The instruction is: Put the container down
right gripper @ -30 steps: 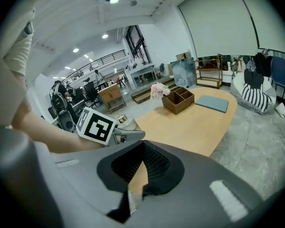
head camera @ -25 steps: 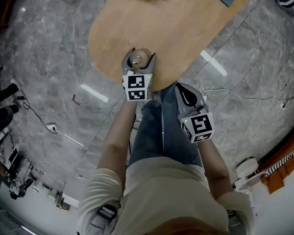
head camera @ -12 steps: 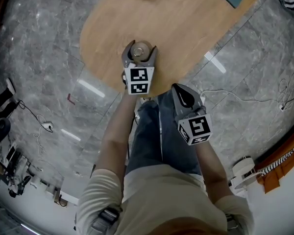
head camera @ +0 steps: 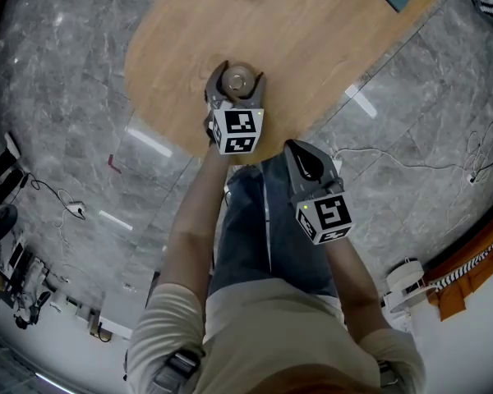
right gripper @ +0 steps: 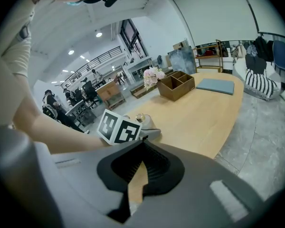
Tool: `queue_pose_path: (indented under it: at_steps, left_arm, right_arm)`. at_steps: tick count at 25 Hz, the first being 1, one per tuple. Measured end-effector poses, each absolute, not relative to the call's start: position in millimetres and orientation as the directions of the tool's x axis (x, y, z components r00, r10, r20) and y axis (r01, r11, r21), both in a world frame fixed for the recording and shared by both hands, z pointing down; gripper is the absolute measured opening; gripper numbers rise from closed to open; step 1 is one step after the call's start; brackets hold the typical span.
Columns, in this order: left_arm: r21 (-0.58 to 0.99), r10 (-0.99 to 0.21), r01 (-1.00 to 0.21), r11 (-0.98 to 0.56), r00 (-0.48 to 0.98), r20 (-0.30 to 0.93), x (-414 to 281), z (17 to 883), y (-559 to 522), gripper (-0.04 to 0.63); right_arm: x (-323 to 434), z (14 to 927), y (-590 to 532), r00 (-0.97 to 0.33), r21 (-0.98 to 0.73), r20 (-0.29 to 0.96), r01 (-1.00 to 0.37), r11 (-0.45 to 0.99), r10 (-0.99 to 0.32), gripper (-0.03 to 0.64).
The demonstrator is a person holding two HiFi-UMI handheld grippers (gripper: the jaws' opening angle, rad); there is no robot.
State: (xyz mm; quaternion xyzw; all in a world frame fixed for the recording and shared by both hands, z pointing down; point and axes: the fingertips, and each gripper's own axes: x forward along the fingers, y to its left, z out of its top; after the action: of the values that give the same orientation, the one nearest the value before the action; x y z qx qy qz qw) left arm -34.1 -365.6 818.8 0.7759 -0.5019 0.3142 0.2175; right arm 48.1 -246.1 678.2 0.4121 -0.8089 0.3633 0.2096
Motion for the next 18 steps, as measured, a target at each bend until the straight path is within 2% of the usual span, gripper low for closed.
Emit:
queue_pose_path:
  at_steps: [5,10,14,18]
  left_arm:
    - [-0.02,-0.655,-0.904,-0.427,0.294,0.696,-32.8,818.3,-366.7,0.345]
    - [0.011,-0.642,-0.905,-0.426,0.311,0.7,-32.0,819.9,-366.1,0.345]
    - [0.074,-0.632,-0.908,-0.412,0.343,0.695,-29.9,812.6,-358.5,0.415]
    - [0.097,-0.646,-0.903,-0.418,0.371,0.667,-29.4,792.5,-347.2,0.454]
  right_arm:
    - [48.1,678.0,-243.1,-0.573,-0.415,0.639,-0.819,0.397,-0.513,0.002]
    - [47.5,674.7,-241.5,-0.566,-0.413,0.634,-0.824,0.388,-0.526,0.002]
    - [47.7,666.4,-233.5,-0.563,-0.415,0.628,-0.826,0.381,-0.537,0.002]
    - [44.8,657.9,-222.3,-0.558,-0.415,0.618,-0.83,0.374,-0.554,0.002]
